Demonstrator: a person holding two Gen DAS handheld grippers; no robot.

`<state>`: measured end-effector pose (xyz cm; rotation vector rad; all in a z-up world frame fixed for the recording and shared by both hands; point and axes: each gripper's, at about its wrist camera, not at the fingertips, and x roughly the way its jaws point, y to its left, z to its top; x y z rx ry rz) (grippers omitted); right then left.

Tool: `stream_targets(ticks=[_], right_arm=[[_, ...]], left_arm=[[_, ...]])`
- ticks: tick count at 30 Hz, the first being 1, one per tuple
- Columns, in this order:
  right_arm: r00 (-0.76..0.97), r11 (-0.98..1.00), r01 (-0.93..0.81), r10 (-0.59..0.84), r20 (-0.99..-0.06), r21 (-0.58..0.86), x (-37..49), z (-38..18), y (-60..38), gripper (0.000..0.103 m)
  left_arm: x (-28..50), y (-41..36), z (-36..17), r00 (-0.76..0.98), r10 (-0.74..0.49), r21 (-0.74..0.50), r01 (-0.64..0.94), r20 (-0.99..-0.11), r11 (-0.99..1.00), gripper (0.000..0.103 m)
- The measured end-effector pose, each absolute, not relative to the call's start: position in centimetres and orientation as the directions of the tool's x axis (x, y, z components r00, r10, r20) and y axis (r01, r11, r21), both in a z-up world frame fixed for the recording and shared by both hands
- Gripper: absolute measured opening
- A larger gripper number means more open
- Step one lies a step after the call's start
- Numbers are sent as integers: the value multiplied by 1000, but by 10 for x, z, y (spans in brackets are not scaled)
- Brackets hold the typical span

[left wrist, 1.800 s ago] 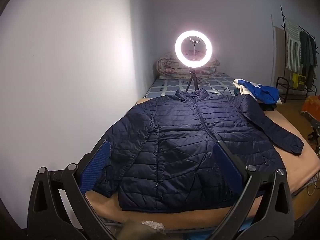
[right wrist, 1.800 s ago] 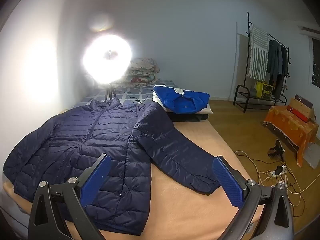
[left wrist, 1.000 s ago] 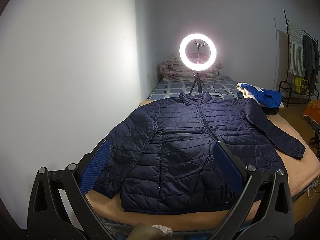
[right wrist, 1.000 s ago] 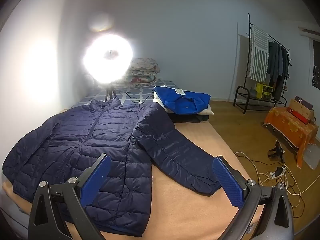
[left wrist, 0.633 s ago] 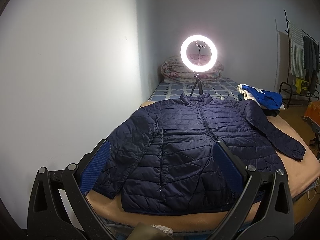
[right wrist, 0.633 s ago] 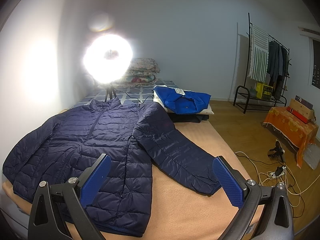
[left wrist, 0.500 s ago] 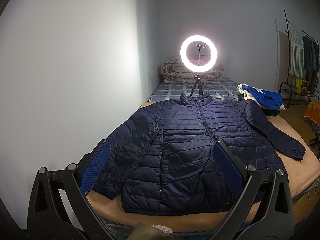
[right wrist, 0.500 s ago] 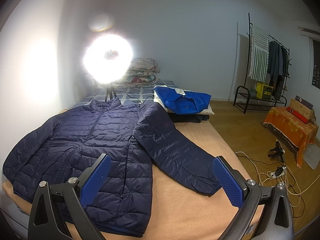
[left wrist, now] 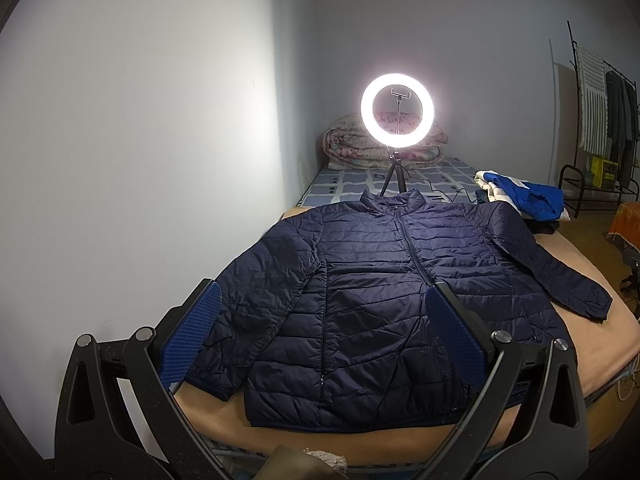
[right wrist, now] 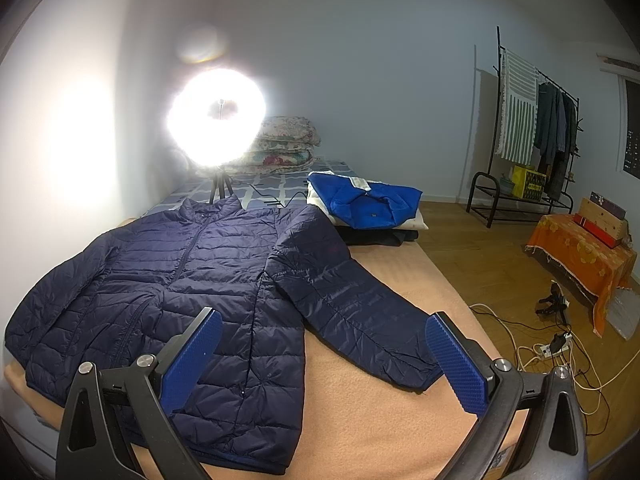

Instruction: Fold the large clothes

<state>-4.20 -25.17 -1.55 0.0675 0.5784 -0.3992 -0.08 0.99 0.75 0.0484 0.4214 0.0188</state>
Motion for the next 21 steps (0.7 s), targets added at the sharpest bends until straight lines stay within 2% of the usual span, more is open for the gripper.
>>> stream_targets(ticks=[21], right_arm=[[770,925,375,-349,-534,-65,-40,-12,-245,103]], left_arm=[[-2,10,4,912,40,57,-18,-407,998,103]])
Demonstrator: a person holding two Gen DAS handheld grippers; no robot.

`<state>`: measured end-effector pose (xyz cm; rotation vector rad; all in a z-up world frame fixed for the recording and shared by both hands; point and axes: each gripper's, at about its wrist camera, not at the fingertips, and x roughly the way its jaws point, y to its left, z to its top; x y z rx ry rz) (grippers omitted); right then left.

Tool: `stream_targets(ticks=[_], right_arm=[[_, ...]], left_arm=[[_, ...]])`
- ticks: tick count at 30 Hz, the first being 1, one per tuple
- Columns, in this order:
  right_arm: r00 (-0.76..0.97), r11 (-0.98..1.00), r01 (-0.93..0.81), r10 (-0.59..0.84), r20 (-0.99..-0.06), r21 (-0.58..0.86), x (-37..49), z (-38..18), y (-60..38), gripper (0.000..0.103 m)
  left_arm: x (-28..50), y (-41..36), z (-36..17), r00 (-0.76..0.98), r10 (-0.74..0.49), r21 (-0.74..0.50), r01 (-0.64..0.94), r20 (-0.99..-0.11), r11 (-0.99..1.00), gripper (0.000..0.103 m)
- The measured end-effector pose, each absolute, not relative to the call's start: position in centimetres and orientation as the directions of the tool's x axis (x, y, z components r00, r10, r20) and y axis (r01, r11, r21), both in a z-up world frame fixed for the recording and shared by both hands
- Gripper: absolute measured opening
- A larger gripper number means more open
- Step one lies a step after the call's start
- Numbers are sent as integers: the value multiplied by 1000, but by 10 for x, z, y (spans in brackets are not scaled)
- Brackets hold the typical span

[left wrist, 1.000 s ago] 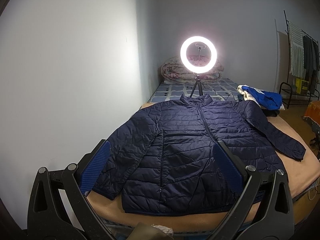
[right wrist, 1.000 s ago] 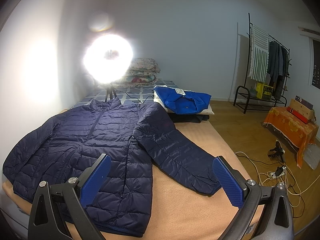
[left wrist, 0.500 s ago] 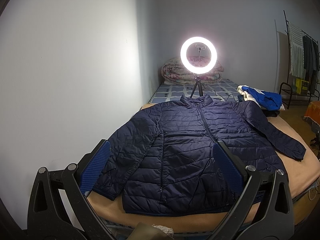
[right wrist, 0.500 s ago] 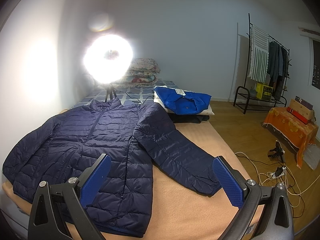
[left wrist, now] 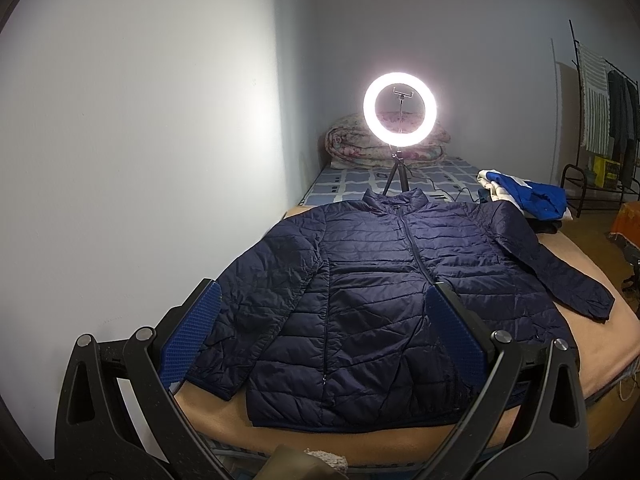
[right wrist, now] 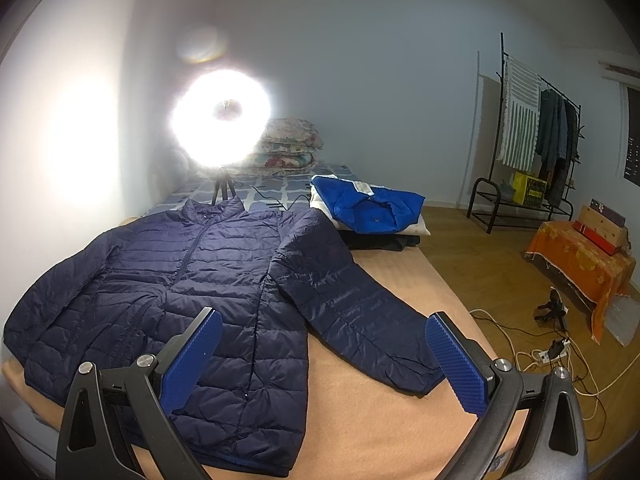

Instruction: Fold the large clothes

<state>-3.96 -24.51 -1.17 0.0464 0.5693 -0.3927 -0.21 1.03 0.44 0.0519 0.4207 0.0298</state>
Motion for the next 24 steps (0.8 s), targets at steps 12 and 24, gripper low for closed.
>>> stream_targets(ticks=[12,24], right_arm=[[774,927,369,-347,-530,-68,-40,-11,-242,103],[782,934,351,-332,-527,-68,-35,-9,-232,103]], left_arm=[[-1,9,1,912,38,63,-14,-409,998,103],[-2,8,-5,911,53,69,-27,-408,997,103]])
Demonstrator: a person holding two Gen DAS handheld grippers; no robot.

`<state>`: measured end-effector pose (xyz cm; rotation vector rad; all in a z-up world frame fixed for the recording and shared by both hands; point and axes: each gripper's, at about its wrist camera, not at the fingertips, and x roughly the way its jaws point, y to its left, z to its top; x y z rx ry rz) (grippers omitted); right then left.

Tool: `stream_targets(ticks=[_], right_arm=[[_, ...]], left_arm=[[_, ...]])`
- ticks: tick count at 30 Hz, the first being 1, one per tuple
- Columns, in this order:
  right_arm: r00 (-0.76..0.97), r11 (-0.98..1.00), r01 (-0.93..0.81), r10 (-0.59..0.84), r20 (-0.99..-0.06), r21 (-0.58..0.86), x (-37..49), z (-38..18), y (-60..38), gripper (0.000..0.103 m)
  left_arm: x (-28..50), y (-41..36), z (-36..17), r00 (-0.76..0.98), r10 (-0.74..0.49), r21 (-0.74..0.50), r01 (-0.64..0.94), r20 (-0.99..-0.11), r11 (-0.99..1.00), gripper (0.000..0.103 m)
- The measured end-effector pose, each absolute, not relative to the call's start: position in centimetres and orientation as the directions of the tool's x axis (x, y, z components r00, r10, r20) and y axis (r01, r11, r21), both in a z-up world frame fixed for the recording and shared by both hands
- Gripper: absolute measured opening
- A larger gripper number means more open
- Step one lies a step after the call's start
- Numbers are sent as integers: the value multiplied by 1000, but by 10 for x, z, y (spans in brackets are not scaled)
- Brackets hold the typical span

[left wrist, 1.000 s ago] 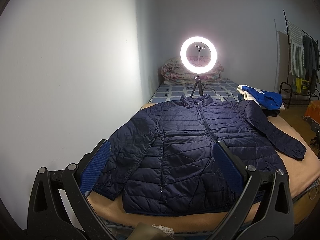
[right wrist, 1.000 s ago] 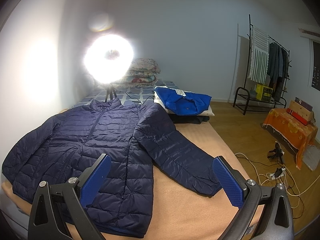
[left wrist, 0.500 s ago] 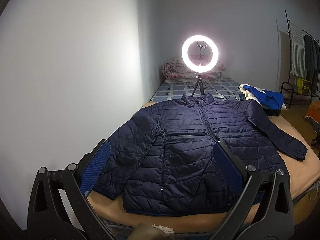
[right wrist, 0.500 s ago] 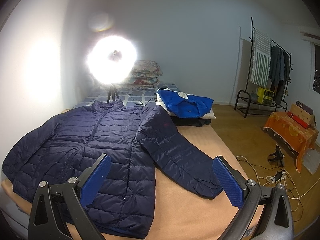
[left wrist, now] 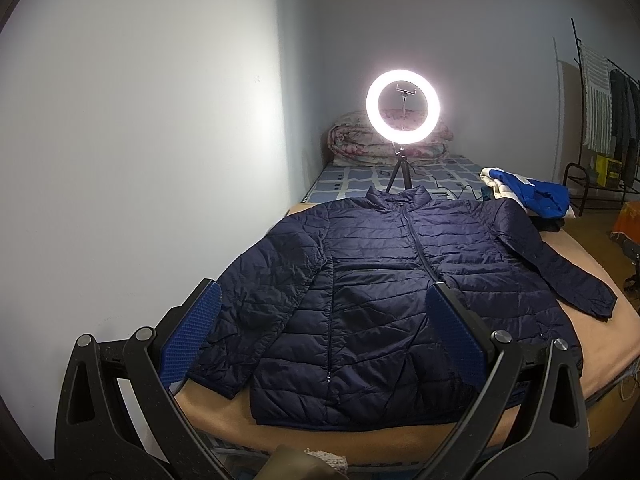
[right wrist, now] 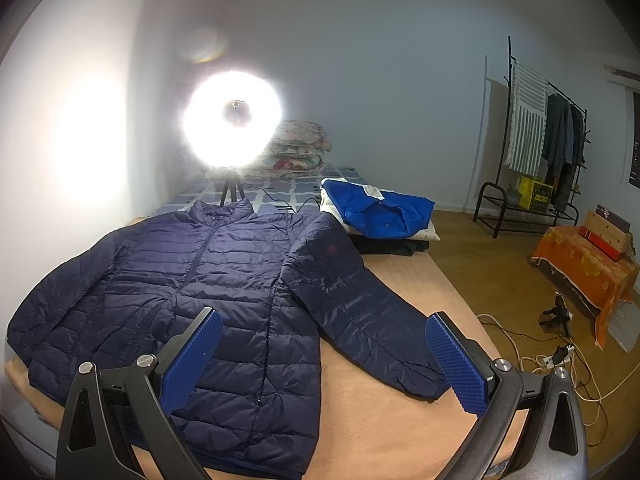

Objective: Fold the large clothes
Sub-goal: 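Move the right tool to the jacket sleeve and grasp its cuff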

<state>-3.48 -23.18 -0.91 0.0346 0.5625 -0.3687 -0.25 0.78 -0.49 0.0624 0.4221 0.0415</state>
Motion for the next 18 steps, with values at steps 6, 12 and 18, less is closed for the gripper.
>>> stream_targets(ticks=[6,12,18], right_arm=[[794,949,308,-299,-529,-73,-24,-6,-216,103],[817,966,247,-247,-521,-70,-8,-5,-193,103],[848,982,165,-187,-496,-87,9,-1,-162,103]], left_arm=[[-5,12,-7,909,64,75,-36,-412,997,103],[-5,21,-11,902,79,75,-52,-425,996,103],[-4,38,-16,894,107,70,-85,-435,994,103]])
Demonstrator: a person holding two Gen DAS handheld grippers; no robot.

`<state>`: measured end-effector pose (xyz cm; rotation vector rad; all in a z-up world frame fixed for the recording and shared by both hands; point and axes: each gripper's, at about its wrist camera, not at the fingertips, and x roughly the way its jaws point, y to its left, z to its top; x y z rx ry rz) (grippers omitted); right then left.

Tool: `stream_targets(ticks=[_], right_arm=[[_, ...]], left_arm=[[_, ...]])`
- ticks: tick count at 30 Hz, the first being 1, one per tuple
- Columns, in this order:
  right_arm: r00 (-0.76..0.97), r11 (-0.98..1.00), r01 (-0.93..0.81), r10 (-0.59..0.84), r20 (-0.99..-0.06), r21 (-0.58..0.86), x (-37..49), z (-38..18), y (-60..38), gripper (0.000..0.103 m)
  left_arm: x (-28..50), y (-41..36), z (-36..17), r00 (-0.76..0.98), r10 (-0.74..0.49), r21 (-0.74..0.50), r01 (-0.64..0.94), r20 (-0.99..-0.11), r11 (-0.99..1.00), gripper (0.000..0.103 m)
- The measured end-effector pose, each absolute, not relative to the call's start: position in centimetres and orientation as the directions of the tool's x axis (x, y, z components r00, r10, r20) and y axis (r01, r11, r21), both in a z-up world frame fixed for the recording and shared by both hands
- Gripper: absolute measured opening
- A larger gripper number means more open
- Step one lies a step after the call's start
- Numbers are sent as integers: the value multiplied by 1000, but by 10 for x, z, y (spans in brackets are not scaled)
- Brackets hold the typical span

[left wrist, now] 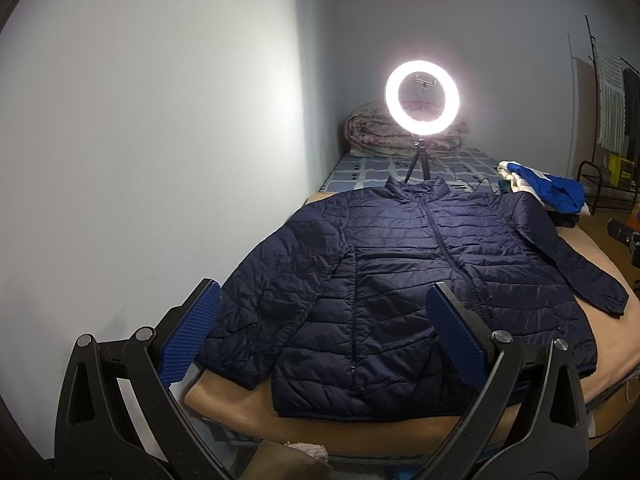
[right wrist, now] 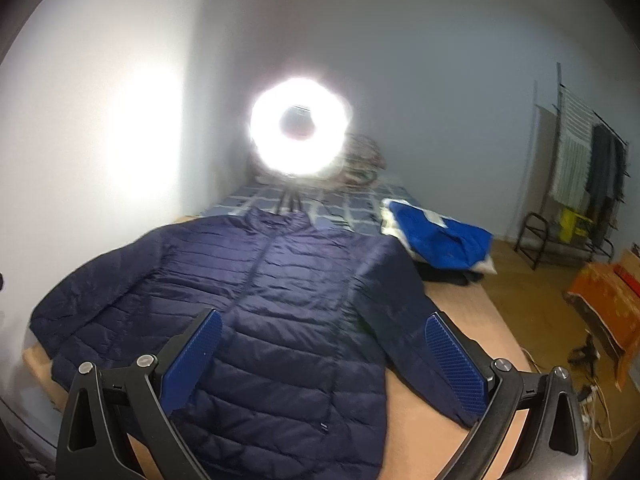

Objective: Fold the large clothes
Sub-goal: 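Move the right tool to the jacket sleeve and grasp its cuff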

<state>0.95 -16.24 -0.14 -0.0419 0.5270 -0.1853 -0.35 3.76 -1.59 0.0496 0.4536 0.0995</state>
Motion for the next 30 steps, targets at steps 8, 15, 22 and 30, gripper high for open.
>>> stream_targets(ticks=[8,15,22,30], right_arm=[[846,992,42,-99,-523,-119,46,0,-114,103],[850,989,-34,-46,-525,-142,75,2,-79,103],[850,981,-119,21,-527,-153,99,1,-44,103],[824,948,-276,148,-546,-159,124,-7,9,101]], left_arm=[[-9,71,-30,877,166,65,-153,-451,986,103],[-21,95,-39,866,210,53,-209,-454,977,103],[-35,105,-46,859,234,50,-238,-456,970,103],[-54,110,-71,823,204,22,-226,-530,974,103]])
